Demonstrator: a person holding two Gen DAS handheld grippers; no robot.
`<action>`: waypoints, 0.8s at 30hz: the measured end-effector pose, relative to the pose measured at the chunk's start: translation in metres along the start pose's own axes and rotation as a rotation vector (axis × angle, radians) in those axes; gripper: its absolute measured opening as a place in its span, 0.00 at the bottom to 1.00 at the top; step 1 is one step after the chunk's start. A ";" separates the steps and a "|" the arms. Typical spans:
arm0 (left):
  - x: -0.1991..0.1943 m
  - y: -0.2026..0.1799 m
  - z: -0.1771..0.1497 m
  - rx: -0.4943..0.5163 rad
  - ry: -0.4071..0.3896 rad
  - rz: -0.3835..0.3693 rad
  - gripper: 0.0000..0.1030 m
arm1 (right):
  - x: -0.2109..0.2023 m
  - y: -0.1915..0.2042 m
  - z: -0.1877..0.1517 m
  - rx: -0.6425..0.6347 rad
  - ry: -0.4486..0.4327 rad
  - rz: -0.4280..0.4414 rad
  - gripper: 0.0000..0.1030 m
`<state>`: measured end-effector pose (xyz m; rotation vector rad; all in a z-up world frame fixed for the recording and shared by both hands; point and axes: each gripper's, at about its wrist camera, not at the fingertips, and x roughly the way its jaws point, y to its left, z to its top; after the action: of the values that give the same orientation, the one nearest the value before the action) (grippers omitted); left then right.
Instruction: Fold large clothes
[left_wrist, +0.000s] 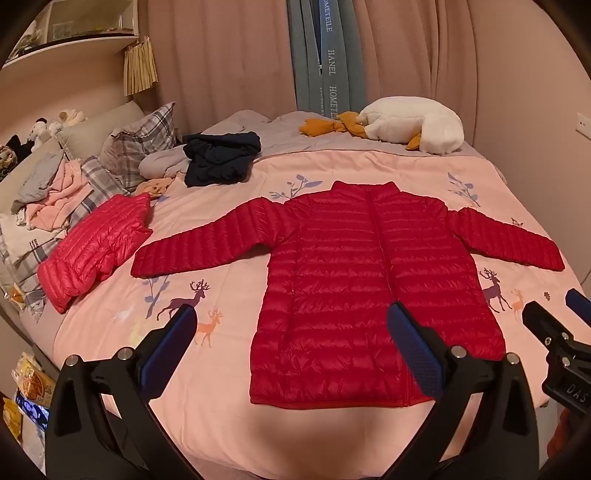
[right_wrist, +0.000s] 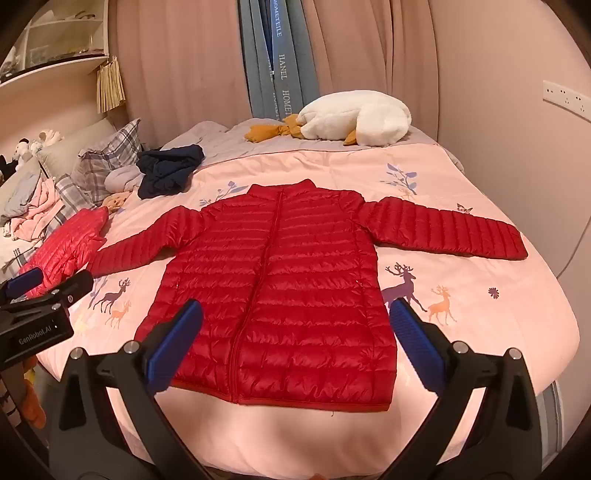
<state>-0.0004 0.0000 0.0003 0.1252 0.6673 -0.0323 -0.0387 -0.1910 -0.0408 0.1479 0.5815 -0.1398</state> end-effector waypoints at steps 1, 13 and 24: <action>0.000 0.000 0.000 0.004 0.002 -0.001 0.99 | 0.000 0.000 0.000 0.002 0.001 0.002 0.98; 0.000 -0.008 0.000 0.004 0.008 -0.014 0.99 | 0.001 0.002 -0.001 0.004 0.004 0.001 0.98; 0.003 -0.004 -0.007 0.006 0.015 -0.024 0.99 | 0.003 0.001 -0.002 0.001 0.007 0.001 0.98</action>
<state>-0.0023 -0.0028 -0.0077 0.1235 0.6839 -0.0563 -0.0370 -0.1899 -0.0440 0.1496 0.5880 -0.1384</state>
